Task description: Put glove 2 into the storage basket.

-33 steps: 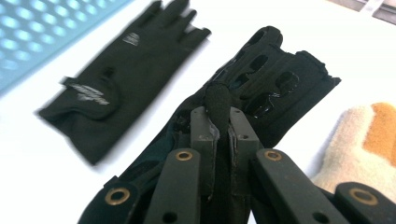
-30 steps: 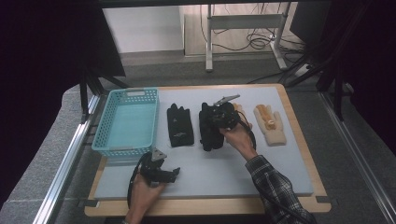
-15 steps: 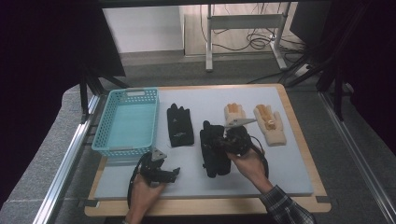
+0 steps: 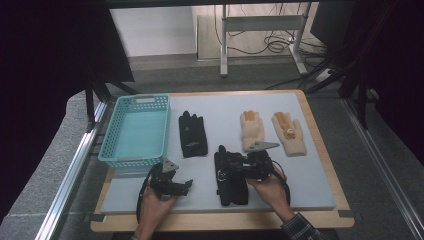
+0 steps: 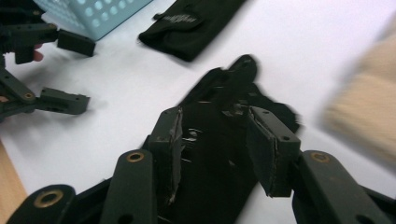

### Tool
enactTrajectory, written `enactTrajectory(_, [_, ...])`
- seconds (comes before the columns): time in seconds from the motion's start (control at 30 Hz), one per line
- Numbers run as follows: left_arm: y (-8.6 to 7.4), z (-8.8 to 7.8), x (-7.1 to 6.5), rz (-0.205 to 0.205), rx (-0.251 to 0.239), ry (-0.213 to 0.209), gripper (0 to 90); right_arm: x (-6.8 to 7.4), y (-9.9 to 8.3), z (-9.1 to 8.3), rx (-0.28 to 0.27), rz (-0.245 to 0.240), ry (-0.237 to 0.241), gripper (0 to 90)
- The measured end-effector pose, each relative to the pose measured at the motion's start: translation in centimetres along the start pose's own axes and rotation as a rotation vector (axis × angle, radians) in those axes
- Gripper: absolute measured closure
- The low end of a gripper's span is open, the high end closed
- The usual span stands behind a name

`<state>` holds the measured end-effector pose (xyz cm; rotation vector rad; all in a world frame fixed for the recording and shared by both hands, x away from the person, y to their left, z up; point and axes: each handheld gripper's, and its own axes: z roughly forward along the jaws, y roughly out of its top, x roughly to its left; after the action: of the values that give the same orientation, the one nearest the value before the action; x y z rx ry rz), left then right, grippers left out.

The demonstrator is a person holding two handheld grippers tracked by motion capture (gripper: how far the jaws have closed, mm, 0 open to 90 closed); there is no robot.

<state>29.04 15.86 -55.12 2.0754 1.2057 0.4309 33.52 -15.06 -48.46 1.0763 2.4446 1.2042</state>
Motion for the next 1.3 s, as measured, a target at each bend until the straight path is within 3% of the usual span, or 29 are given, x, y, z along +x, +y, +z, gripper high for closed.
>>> enactTrajectory(0.07, [0.0,0.0,0.0,0.0,0.0,0.0,4.9,-0.9,-0.5,-1.1,0.006,-0.017,-0.018,64.2])
enactTrajectory(0.1, [0.0,0.0,0.0,0.0,0.0,0.0,4.9,-0.9,-0.5,-1.1,0.006,-0.017,-0.018,64.2])
enactTrajectory(0.17, [0.0,0.0,0.0,0.004,0.003,-0.001,4.9,-1.6,-1.9,-1.4,0.052,-0.035,-0.032,74.1])
enactTrajectory(0.3, [0.0,0.0,0.0,0.004,0.003,0.0,4.9,-1.8,-3.8,-0.8,0.098,-0.036,-0.013,76.9])
enactTrajectory(0.47, [0.0,0.0,0.0,0.003,0.002,0.0,4.9,-0.9,-4.7,-0.2,0.106,-0.046,0.019,77.7])
enactTrajectory(0.57, [0.0,0.0,0.0,0.003,0.002,0.0,4.9,-0.4,-4.7,-0.2,0.111,-0.064,0.013,77.7])
enactTrajectory(0.77, [0.0,0.0,0.0,0.004,0.003,-0.001,4.9,-1.2,-2.9,-1.0,0.06,-0.068,-0.006,69.5])
enactTrajectory(0.93, [0.0,0.0,0.0,0.003,0.003,-0.001,4.9,-1.4,-0.8,-0.2,0.04,-0.089,0.002,65.0])
enactTrajectory(1.1, [0.0,0.0,0.0,0.003,0.003,-0.002,4.9,-1.4,3.3,3.5,0.028,-0.113,0.03,58.4])
enactTrajectory(1.17, [0.0,0.0,0.0,0.004,0.003,-0.002,4.9,-1.3,4.0,4.2,0.03,-0.122,0.031,56.8])
enactTrajectory(1.2, [0.0,0.0,0.0,0.003,0.003,-0.002,4.9,-1.3,5.2,5.8,0.034,-0.129,0.037,53.8])
enactTrajectory(1.27, [0.0,0.0,0.0,0.004,0.004,-0.002,4.9,-1.3,5.6,6.3,0.037,-0.131,0.037,52.5])
enactTrajectory(1.3, [0.0,0.0,0.0,0.004,0.004,-0.002,4.9,-1.3,6.8,8.0,0.047,-0.14,0.032,48.9])
